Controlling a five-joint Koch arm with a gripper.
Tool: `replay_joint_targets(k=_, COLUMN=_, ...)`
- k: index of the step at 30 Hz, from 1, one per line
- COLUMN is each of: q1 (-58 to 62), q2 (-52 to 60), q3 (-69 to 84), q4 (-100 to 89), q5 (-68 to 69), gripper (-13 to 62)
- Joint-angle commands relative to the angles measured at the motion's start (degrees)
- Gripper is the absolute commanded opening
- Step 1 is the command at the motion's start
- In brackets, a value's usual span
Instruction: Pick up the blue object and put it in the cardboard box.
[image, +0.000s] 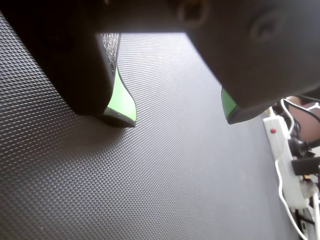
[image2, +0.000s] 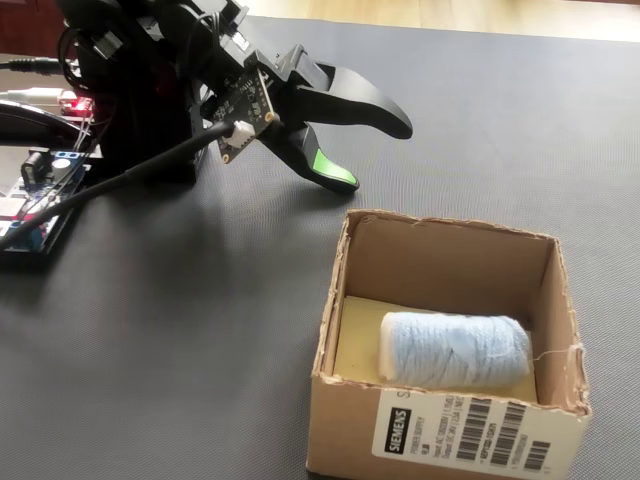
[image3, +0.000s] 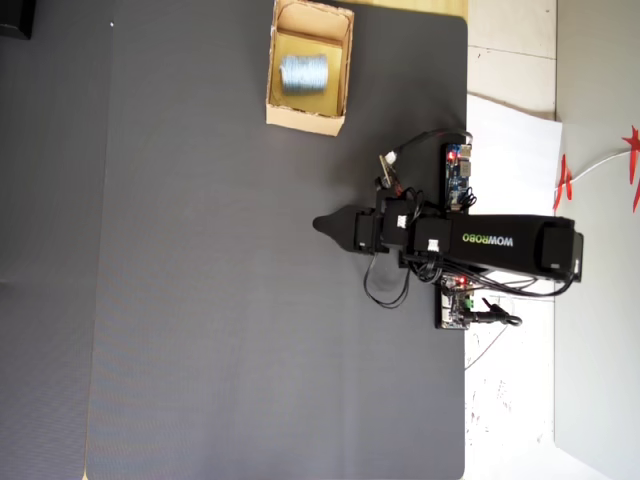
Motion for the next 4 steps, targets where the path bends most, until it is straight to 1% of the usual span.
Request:
replay_joint_targets(k=1, q1=0.0, q2=4.66, q3=2.11, q4=5.45, q5=0.97, gripper=34.1)
replay_joint_targets(k=4, q1=0.0, q2=4.66, q3=2.2, q4=5.45, q5=0.97, gripper=34.1)
